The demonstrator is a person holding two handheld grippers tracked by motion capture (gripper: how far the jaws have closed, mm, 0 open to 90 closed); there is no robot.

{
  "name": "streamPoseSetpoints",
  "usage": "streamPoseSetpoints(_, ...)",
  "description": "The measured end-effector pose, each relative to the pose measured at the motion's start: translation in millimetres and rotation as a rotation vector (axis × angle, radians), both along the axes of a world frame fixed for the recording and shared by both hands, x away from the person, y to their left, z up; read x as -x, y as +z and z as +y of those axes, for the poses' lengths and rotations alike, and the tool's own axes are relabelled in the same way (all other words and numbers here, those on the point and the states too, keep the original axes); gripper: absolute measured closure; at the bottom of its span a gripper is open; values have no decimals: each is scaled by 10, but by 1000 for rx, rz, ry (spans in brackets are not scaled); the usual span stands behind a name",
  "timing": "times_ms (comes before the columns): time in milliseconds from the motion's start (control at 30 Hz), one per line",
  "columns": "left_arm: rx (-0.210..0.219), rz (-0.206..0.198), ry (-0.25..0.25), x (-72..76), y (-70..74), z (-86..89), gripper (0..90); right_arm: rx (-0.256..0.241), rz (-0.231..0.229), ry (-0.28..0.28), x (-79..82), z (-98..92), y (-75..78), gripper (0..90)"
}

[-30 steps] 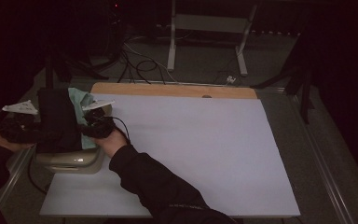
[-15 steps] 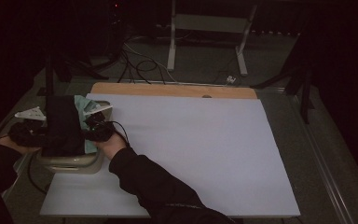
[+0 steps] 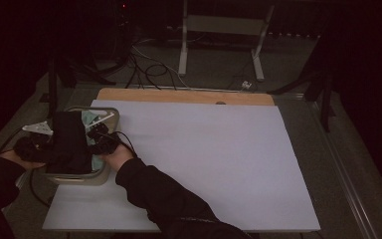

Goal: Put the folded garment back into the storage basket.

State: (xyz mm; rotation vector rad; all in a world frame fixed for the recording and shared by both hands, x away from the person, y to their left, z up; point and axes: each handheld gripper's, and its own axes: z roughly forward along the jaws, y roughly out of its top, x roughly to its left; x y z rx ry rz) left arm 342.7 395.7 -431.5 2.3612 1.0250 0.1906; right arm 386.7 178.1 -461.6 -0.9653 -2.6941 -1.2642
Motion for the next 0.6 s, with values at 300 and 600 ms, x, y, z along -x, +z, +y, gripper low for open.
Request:
streamPoseSetpoints(300,-62,33,-1,-25,-77,-53,606,46,-6,21,11,28,-22,698)
streamPoseSetpoints(600,-95,62,19,-95,-120,-132,600,-85,-25,32,-64,-131,115,159)
